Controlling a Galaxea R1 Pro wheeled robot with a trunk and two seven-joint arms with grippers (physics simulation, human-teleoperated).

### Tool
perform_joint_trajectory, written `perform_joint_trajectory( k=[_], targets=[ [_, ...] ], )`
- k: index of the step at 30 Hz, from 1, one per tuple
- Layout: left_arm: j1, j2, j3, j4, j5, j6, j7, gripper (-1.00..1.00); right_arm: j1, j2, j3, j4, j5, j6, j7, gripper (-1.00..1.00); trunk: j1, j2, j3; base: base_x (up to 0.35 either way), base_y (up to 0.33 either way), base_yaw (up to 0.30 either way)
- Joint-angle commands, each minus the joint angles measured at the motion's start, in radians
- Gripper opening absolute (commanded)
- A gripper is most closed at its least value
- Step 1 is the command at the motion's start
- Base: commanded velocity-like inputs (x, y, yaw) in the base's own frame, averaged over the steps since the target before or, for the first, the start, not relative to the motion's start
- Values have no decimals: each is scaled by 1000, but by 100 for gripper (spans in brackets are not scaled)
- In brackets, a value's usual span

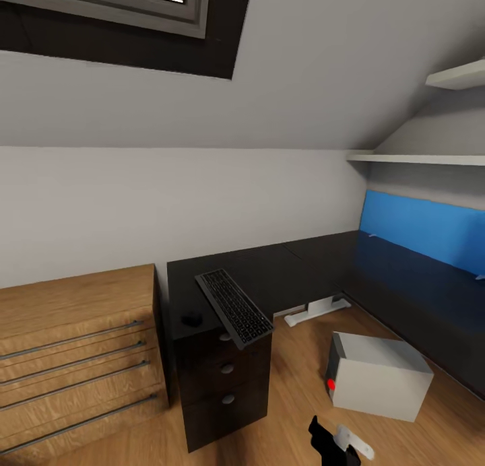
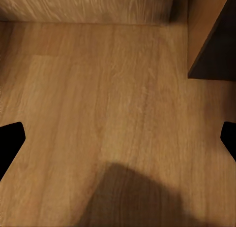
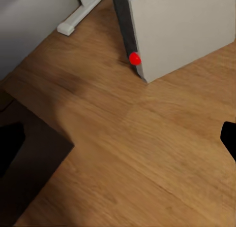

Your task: In the bedroom, organize the workspace by keeping the computer under the desk, ensuring the monitor is on the desk, placing the keyboard on the desk next to the monitor, placing the mouse on the desk next to the keyboard, moving the folder from the swivel chair onto the desk next to the mouse, stacking the notebook on top of the folder with the pen on top of the notebook, and positioning the swivel chair next to the desk.

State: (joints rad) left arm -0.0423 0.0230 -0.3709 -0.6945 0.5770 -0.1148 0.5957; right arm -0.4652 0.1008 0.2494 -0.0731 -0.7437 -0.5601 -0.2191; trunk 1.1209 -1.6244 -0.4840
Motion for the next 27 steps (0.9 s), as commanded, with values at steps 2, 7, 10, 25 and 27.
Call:
perform_joint_trajectory(
  k=[2, 7, 10, 25, 27],
  targets=[
    [-1, 2, -8, 0, 11, -7, 7, 100, -1, 4, 8, 1, 12, -3, -6, 100, 0, -1, -1, 0, 0, 0],
    [-1, 1, -8, 0, 11, -6, 7, 100, -1, 10, 6, 2, 120, -6, -2, 100, 0, -1, -1, 0, -47, 0],
    [-1, 1, -9, 0, 11, -5, 6, 100, 0, 14, 7, 4, 146, -6, -2, 100, 0, -1, -1, 0, -248, 0],
    [-1, 2, -10, 0, 12, -5, 6, 100, 0, 28, 8, 22, 154, -6, -2, 100, 0, -1, -1, 0, -312, 192],
    [-1, 2, -10, 0, 12, -5, 6, 100, 0, 28, 8, 22, 156, -6, -2, 100, 0, -1, -1, 0, -299, 272]
  ],
)
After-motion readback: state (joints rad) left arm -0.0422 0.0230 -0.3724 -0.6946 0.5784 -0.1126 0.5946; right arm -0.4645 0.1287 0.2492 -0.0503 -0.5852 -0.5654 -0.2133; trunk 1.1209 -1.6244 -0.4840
